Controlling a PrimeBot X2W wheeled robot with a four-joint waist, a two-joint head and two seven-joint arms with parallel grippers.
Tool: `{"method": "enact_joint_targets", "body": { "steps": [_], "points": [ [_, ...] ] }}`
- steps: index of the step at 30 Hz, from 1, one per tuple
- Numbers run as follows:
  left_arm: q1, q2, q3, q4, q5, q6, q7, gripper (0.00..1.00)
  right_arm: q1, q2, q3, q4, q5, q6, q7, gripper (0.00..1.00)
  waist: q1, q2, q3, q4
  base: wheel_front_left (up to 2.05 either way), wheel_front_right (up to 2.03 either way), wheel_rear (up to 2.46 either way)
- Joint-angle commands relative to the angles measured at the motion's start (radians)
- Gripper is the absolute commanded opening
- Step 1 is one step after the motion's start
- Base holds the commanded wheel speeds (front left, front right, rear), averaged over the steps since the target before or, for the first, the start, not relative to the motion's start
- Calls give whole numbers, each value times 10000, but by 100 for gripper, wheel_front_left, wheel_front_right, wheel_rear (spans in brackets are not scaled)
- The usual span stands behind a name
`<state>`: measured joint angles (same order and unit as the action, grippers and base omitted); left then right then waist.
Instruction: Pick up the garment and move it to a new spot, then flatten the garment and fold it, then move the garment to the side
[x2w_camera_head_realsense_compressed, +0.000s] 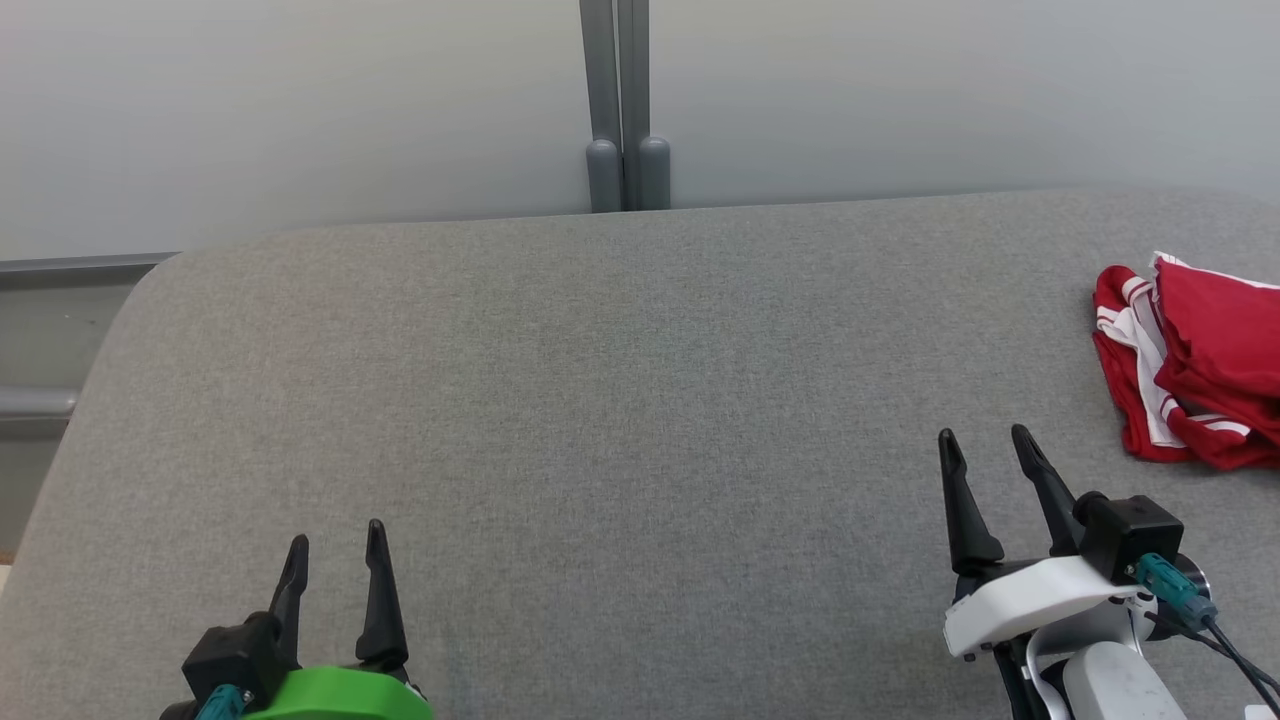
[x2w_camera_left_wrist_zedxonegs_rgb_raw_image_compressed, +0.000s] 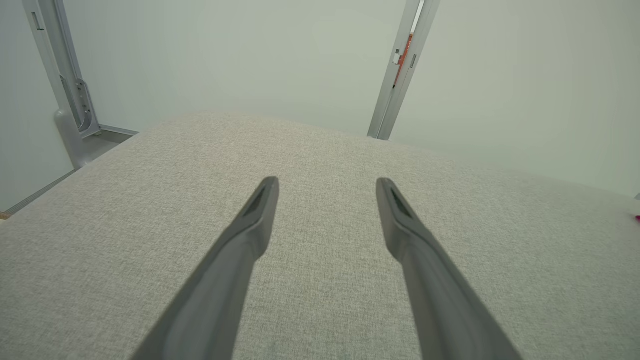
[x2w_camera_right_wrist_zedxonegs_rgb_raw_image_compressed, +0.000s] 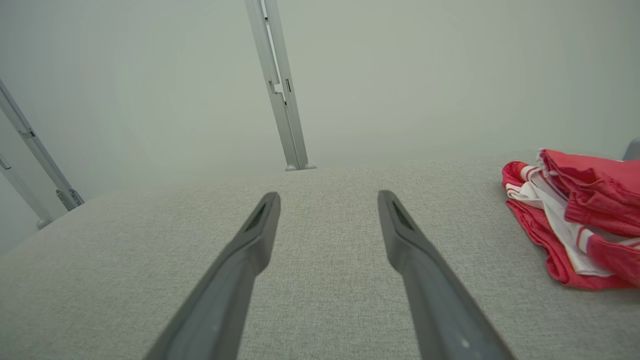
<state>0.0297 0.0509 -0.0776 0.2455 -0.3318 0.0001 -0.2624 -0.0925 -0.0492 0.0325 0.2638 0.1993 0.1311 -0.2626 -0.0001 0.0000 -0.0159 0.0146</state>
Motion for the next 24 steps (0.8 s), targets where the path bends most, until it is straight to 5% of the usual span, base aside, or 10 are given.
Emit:
{"method": "enact_joint_targets", "body": {
  "steps": [1, 4, 5, 24],
  "points": [
    [-131, 5, -23, 24, 71, 0, -27, 100, 87, -29, 8, 23, -25, -8, -26, 100, 1, 0, -2, 4, 0, 0, 0],
    [-183, 4, -77, -8, 94, -49, -27, 100, 76, -27, 64, -1, -53, -8, -26, 100, 1, 0, -2, 16, 0, 0, 0],
    [30, -10, -106, 98, 72, -12, 13, 0, 39, 19, 70, 108, -11, 0, 6, 0, 1, 0, -3, 13, 0, 0, 0],
    [-172, -22, 310, 292, -2644, -288, 855, 0, 123, 39, -258, 240, 2977, -1, 812, 0, 1, 0, 22, -9, 0, 0, 0]
  ]
}}
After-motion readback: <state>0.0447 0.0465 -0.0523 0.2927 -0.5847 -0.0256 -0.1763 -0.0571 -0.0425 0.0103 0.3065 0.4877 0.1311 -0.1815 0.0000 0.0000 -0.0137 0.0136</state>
